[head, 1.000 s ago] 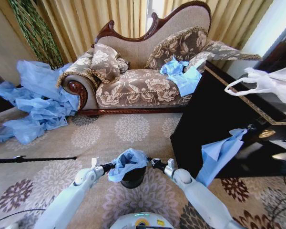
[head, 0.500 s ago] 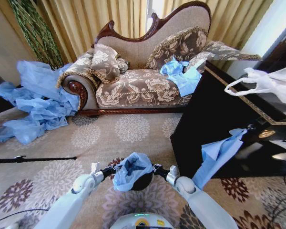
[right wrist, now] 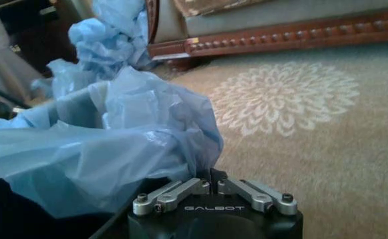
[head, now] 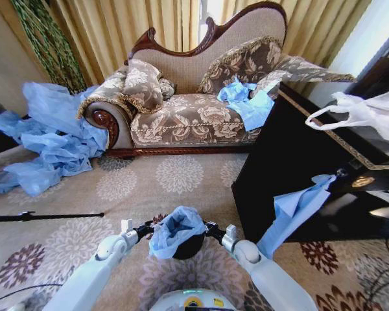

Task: Place a garbage bag over the trash bin.

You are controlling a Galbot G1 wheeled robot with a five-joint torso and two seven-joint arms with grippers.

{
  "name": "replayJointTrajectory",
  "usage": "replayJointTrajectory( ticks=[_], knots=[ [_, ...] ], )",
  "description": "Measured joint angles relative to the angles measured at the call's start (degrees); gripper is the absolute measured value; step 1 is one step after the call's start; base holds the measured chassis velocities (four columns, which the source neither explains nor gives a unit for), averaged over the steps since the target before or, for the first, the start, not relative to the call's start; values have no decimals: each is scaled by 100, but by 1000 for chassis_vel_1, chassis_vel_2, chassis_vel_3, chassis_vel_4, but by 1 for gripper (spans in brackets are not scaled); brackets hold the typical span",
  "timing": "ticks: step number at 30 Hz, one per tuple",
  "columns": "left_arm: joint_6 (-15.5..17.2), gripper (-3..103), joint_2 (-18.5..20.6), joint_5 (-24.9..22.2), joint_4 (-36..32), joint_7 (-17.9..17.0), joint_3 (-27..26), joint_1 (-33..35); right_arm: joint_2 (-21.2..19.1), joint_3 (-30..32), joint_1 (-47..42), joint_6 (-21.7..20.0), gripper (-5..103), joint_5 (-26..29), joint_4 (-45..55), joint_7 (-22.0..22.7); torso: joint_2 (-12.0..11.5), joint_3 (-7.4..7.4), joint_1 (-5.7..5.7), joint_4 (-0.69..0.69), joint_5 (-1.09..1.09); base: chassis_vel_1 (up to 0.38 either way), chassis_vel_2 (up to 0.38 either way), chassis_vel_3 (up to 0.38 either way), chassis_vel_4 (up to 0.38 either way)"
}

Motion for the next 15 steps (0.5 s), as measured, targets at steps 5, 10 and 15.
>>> replayJointTrajectory(
  ticks=[5, 10, 15],
  knots=[
    [-130, 100, 38, -15, 73, -54, -55, -167, 81, -24, 80, 98, 0, 17, -24, 243, 0, 0, 0, -1, 0, 0, 0, 0, 0],
    [-191, 100, 120, -51, 114, -34, -102, -233, 64, -29, 117, 15, -3, 32, 63, 283, 0, 0, 0, 0, 1, 0, 0, 0, 0],
    [-272, 100, 179, -63, 83, -23, -153, -140, 8, -16, 116, -60, 12, 34, 142, 283, 0, 0, 0, 0, 1, 0, 0, 0, 0]
  ],
)
